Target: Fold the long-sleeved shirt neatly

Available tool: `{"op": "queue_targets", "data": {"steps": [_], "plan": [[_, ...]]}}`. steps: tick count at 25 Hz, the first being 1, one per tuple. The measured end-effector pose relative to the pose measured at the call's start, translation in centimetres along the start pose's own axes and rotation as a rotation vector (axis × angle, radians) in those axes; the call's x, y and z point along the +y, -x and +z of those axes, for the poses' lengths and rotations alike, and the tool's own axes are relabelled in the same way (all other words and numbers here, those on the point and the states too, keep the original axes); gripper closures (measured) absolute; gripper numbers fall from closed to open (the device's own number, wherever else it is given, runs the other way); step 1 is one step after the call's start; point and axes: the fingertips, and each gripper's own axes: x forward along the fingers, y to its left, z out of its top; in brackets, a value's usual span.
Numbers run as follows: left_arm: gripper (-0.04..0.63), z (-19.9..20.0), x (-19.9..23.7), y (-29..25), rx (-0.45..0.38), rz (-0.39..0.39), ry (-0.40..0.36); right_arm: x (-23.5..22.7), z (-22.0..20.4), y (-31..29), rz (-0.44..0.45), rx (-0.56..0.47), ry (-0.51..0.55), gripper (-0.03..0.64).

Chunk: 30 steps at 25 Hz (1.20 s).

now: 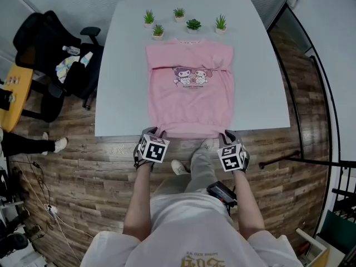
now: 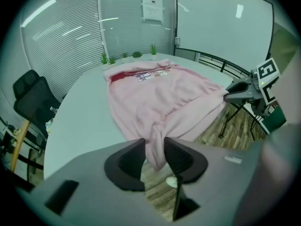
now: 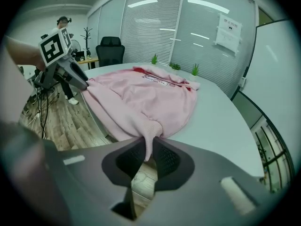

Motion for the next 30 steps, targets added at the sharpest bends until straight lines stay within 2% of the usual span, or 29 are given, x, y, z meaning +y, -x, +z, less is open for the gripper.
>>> {"op": "queue_targets", "data": {"steps": [2, 5, 10, 13, 20, 26, 30], "plan": [[0.491, 0.0, -0.1, 0.1, 0.004, -0.007, -0.003, 0.0, 0.3, 0.1, 0.008, 0.001, 0.014, 0.581], [0.534, 0.2, -0.1, 0.5, 0.007, -0.028, 0.014, -0.1, 1.0, 0.4, 0.023, -0.010, -0.002, 0.583], [0.546, 1.0, 0.0, 1.6, 0.004, -0.102, 0.084, -0.9, 2.2, 1.4, 0.076, -0.065, -0.139, 0.583], [0.548, 1.9, 0.1, 2.9, 0.000, -0.128, 0.114, -1.4, 2.9, 2.4, 0.086, -0.083, -0.176, 0.584], [0.551, 4.5, 0.8, 5.2, -0.082, -0.157, 0.114, -2.6, 6.8, 4.6, 0.101, -0.188, -0.275, 0.584], [0.554, 7.0, 1.4, 8.0, -0.156, -0.159, 0.070, -3.6, 10.5, 7.4, 0.192, -0.359, -0.410, 0.584], [0.554, 9.1, 1.9, 10.2, -0.221, -0.164, 0.084, -4.3, 12.0, 9.0, 0.177, -0.393, -0.390, 0.583]]}}
